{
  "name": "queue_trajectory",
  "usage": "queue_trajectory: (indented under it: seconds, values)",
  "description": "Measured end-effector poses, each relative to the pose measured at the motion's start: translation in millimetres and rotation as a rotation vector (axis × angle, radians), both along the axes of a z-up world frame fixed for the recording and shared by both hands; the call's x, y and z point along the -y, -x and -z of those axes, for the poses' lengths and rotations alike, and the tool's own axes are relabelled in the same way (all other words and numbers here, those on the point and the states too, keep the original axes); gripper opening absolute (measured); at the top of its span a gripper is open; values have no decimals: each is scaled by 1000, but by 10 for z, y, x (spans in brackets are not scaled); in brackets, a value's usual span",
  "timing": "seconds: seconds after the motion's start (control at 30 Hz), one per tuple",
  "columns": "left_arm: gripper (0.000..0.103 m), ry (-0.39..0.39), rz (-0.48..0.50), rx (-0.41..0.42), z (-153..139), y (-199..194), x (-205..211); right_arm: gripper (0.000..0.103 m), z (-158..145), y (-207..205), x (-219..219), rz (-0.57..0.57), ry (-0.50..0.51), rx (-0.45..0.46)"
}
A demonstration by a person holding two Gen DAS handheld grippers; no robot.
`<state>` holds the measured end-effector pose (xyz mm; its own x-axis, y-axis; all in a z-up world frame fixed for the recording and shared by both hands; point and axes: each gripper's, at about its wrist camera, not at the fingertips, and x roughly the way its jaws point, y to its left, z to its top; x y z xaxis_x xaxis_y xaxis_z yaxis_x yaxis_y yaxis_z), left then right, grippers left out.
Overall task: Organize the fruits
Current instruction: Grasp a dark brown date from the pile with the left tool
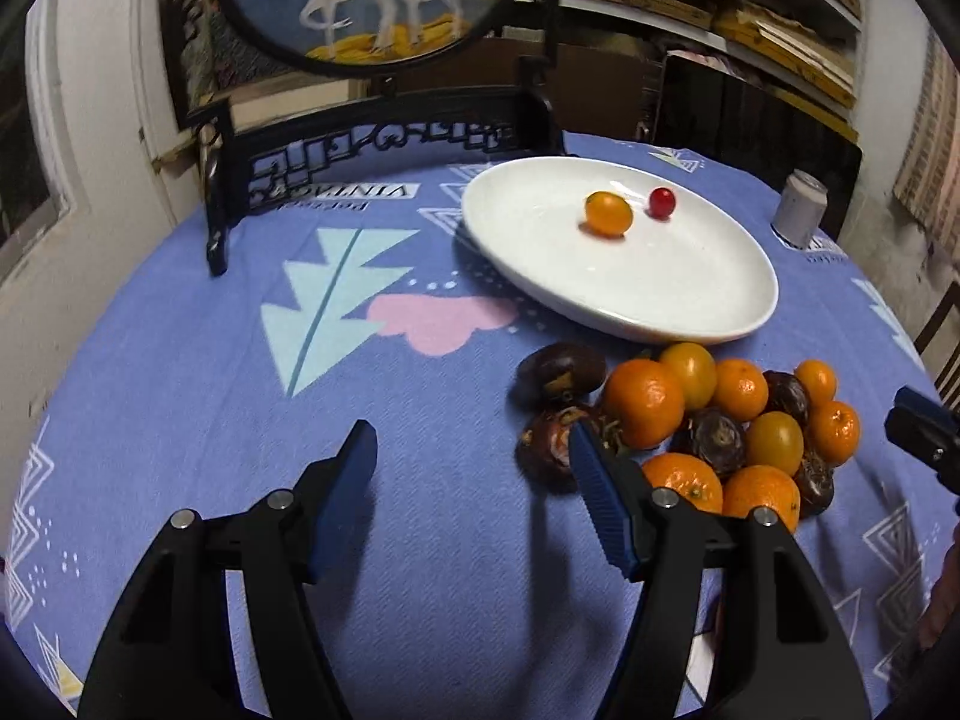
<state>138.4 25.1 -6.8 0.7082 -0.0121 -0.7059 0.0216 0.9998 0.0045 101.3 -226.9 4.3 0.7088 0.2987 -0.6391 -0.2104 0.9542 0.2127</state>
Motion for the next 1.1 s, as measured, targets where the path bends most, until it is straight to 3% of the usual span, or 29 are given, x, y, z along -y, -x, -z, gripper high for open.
queue_trajectory:
  seconds: [0.23,0.37,0.43,0.5,0.6,0.77,0.93,1.0,1.1]
  values:
    - [67,-44,-10,-5,46,-353,91,73,18,-21,-23,-3,11,-7]
    - [67,-140,-36,-38,218,-447,26,73,15,-54,36,10,3,-9]
    - [67,-93,-76,-68,239,-495,-115,73,17,-75,88,24,-7,-15]
    - [67,2,-89,-88,239,-509,-269,73,13,-86,146,41,-23,-18]
    - [67,51,-38,-93,220,-537,-236,75,16,-100,197,51,-50,-27]
    - [67,-81,48,-29,139,-591,60,75,32,-104,186,49,-42,-32]
    - [68,-47,72,-37,108,-756,54,77,47,-129,196,56,-41,-42]
    - [68,7,139,-55,126,-711,77,77,56,-145,200,56,-45,-49]
    - [68,-59,137,-42,160,-725,161,77,65,-153,192,54,-45,-55]
